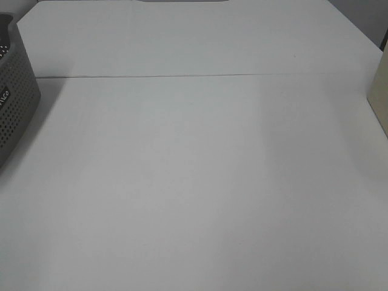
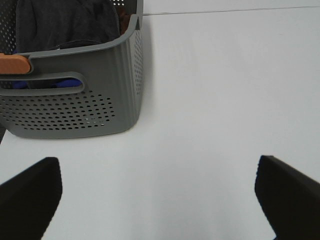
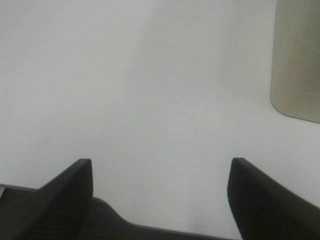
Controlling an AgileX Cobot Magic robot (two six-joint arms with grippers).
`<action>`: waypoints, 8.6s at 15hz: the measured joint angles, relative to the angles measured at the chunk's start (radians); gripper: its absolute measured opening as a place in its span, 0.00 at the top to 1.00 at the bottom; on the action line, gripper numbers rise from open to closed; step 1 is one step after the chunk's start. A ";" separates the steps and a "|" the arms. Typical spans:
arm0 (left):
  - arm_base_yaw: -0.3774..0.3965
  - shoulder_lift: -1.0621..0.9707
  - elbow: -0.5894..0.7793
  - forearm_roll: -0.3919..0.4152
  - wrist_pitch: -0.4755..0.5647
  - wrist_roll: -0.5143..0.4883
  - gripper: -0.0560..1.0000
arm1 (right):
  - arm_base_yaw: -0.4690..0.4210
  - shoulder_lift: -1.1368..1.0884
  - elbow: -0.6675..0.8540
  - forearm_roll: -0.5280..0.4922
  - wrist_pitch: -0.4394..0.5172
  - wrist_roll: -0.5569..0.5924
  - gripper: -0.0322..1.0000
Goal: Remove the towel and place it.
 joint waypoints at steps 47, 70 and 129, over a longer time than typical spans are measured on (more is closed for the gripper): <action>0.000 0.000 0.003 0.019 0.000 0.000 0.01 | 0.000 0.000 0.000 0.002 0.000 0.000 0.25; 0.357 1.584 -1.064 0.088 0.126 0.926 0.01 | 0.000 0.000 0.000 0.002 0.000 0.000 0.25; -0.531 1.486 -1.463 -0.041 0.149 0.947 0.95 | 0.000 0.628 -0.013 0.974 -0.338 -1.030 0.25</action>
